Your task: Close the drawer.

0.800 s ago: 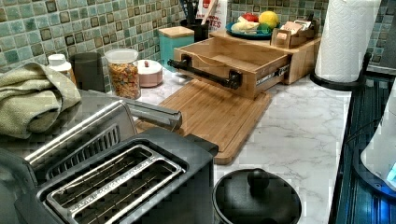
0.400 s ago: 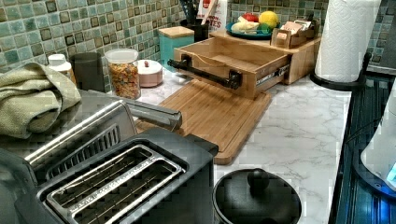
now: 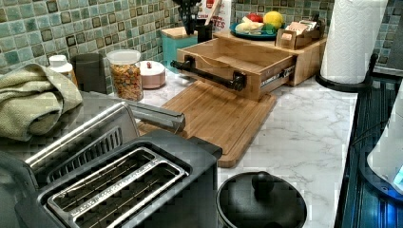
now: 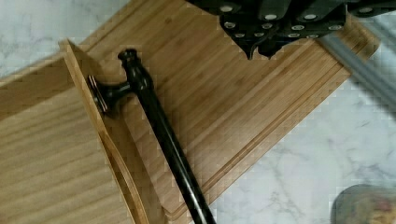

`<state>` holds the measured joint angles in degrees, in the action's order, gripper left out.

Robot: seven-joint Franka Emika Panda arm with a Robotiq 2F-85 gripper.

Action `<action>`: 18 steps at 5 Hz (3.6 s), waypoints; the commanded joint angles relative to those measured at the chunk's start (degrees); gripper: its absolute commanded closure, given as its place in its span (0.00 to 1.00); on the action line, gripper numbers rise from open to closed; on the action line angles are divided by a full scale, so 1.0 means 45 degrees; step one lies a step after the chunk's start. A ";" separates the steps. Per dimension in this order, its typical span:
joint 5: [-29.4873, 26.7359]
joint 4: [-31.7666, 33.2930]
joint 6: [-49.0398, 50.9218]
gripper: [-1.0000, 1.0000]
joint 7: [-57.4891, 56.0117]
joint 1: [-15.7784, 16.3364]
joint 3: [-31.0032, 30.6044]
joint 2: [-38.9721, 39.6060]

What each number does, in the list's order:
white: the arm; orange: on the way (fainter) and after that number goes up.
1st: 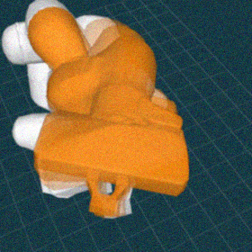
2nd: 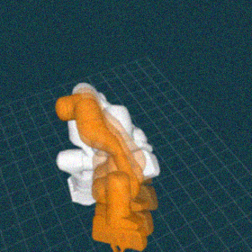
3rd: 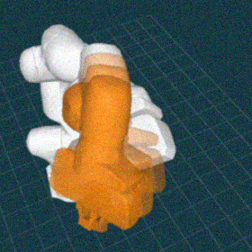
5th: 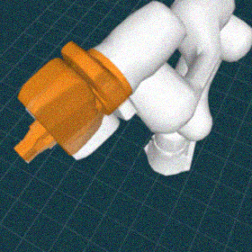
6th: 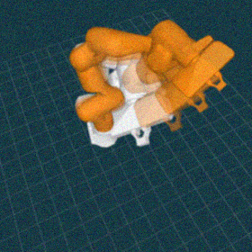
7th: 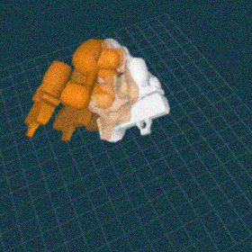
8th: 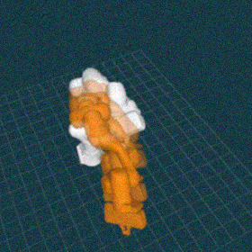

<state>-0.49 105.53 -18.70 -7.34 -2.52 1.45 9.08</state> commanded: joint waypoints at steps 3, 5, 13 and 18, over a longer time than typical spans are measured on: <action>0.1172 0.0082 -0.4371 1.00 -0.4510 -0.0892 0.0402 0.2776; 0.1098 0.0202 -0.4930 1.00 -0.5534 -0.1410 0.0500 0.2694; 0.0443 -0.0247 -0.6150 1.00 -1.1353 -0.4852 0.2475 0.3043; 0.1463 -0.2322 -0.5058 1.00 -1.1091 -0.4766 0.3939 0.4227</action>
<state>3.11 104.86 -40.87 -60.82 -18.44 11.60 28.21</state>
